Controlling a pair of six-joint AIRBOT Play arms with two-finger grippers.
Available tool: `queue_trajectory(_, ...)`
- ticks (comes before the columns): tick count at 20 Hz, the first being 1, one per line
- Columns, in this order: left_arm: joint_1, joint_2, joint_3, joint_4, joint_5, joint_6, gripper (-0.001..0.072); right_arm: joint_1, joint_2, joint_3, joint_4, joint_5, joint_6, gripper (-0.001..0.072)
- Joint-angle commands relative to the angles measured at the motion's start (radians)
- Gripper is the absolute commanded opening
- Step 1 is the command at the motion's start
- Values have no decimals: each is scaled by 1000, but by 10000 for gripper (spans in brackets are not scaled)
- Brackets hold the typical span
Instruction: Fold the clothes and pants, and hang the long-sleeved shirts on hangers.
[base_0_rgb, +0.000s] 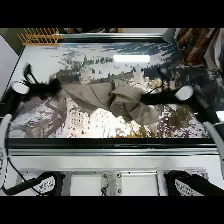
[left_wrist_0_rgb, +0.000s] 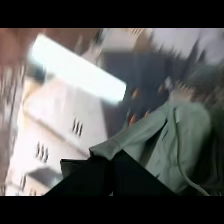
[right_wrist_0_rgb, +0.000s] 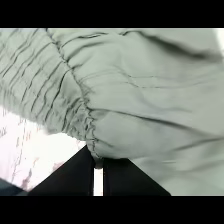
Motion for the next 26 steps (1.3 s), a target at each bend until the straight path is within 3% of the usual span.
queue_trajectory(1,64,188,225,0,-19,66,3,-122,132,335,-159,269,-10,24)
queue_trajectory(4,62,343,322,2,-18,96,3,-176,240,483,-160,294,-10,25)
queue_trajectory(9,56,518,309,2,-41,140,3,-204,362,497,-230,319,31,25)
queue_trajectory(15,56,619,-89,-3,-54,135,3,-204,231,432,-258,352,76,25)
queue_trajectory(18,19,597,-319,-9,-57,136,3,-204,47,402,-258,257,75,37)
queue_trajectory(19,-13,577,-375,-9,-55,136,3,-204,-14,402,-253,223,76,126)
queue_trajectory(21,-98,515,-458,-1,-39,137,3,-204,-109,402,-203,211,75,536)
queue_trajectory(23,-156,436,-509,13,20,136,3,-202,-148,396,-142,238,75,485)
queue_trajectory(26,-174,332,-525,24,49,135,3,-188,-97,303,-118,264,88,485)
